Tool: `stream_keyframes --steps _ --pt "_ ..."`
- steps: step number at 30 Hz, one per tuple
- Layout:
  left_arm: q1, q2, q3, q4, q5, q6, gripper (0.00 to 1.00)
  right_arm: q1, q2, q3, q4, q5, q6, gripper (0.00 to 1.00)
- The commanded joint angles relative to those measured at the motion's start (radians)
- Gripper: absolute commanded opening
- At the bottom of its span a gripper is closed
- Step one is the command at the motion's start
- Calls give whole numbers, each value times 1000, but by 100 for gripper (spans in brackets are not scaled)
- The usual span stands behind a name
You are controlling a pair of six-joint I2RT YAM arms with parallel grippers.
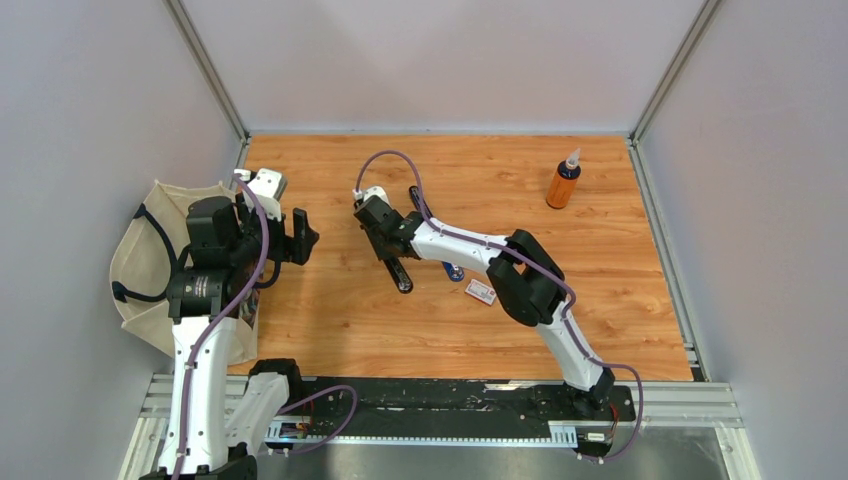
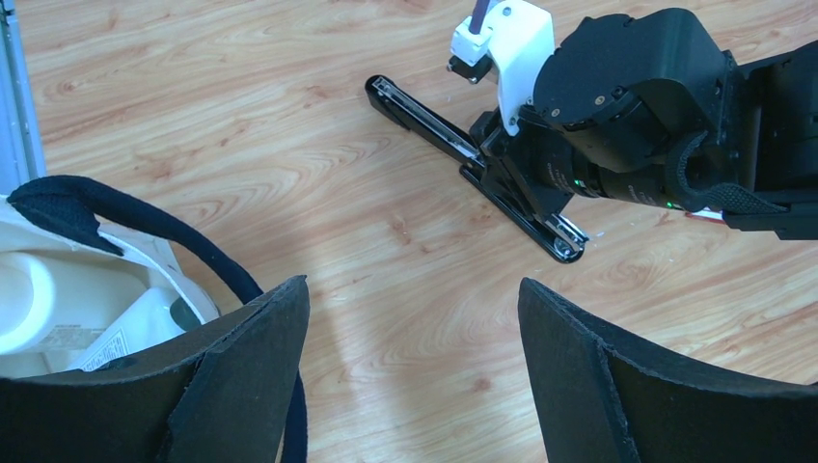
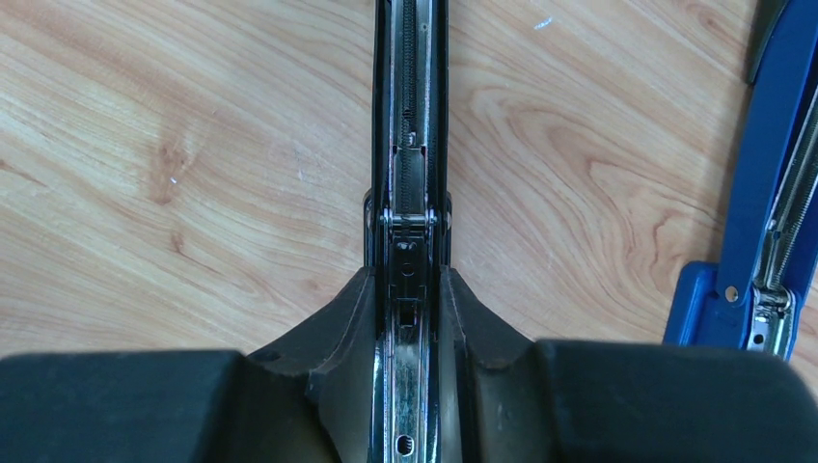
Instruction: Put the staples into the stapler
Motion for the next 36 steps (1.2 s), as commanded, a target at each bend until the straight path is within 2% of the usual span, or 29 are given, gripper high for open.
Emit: stream_keyframes --steps 1,7,17,23,36 --pt "7 -14 -6 26 15 4 87 -1 19 63 36 26 19 1" --pt "7 -12 -4 29 14 4 87 -13 28 70 35 9 19 8" --pt "7 -17 -10 31 17 4 88 -32 45 93 27 45 19 6" --pt "7 -15 -13 35 17 4 88 -41 45 93 29 32 14 8" --pt "7 -23 -19 37 15 4 88 -39 -7 85 36 -11 -40 46"
